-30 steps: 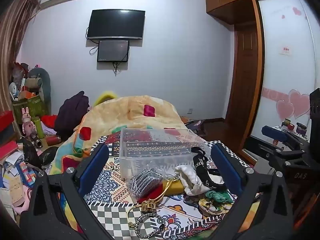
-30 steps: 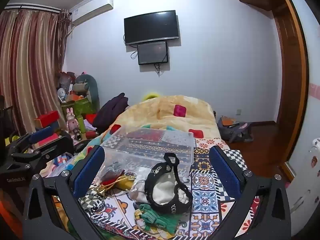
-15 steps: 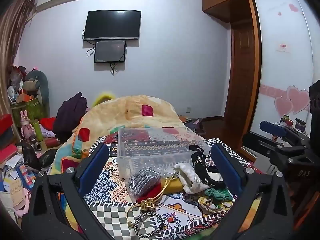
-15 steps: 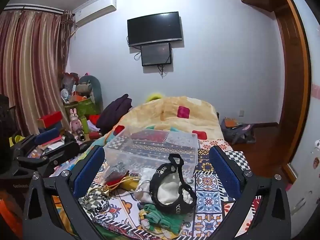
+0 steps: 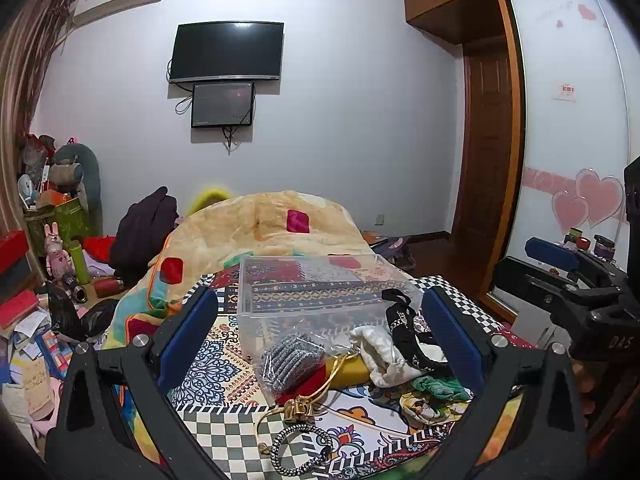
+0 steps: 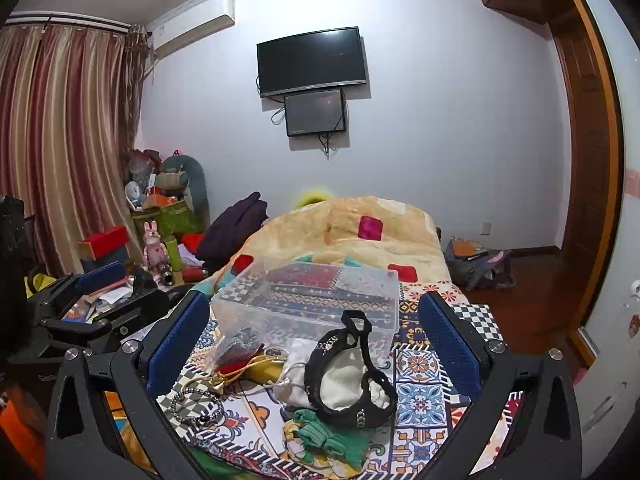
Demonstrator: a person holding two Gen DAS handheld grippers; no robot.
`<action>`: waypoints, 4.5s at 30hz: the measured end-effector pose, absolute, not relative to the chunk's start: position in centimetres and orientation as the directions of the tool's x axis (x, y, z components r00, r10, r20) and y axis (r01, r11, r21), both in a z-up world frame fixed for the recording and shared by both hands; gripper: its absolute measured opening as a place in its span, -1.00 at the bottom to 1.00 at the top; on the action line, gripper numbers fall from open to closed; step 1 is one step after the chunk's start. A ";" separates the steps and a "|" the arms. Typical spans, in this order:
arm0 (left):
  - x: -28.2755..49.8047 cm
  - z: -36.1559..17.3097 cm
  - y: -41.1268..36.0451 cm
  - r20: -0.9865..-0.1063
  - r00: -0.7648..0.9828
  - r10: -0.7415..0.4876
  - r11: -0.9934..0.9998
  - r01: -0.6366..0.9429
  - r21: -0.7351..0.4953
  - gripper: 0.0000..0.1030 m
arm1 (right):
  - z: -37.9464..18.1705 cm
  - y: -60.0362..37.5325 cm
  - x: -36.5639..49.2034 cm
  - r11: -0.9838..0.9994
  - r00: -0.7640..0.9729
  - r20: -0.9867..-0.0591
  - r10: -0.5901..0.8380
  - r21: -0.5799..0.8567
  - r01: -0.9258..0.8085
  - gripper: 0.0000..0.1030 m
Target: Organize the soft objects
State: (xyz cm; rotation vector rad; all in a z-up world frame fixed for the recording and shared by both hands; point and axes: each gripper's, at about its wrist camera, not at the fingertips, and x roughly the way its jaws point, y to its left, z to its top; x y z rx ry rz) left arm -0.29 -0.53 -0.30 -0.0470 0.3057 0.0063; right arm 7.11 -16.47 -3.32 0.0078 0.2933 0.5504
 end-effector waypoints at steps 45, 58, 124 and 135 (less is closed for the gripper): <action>-0.3 -0.1 -0.7 -0.296 0.955 0.010 0.999 -0.020 -0.031 1.00 | -3.3 -16.3 6.5 0.848 0.808 -0.265 0.526 0.091 -0.523 1.00; -0.3 -0.1 -0.7 -0.297 0.955 0.010 0.999 -0.020 -0.032 1.00 | -3.4 -16.2 6.5 0.846 0.804 -0.270 0.530 0.099 -0.525 1.00; 6.8 -5.7 3.5 -0.566 0.816 -0.120 0.989 0.048 -0.141 -0.56 | -5.3 -15.5 15.7 0.784 0.620 -0.502 0.603 0.225 -0.579 -0.77; 8.8 -2.8 3.6 -0.498 0.861 -0.107 0.992 0.062 -0.106 -0.57 | -2.8 -14.7 17.9 0.789 0.669 -0.444 0.596 0.170 -0.590 -0.77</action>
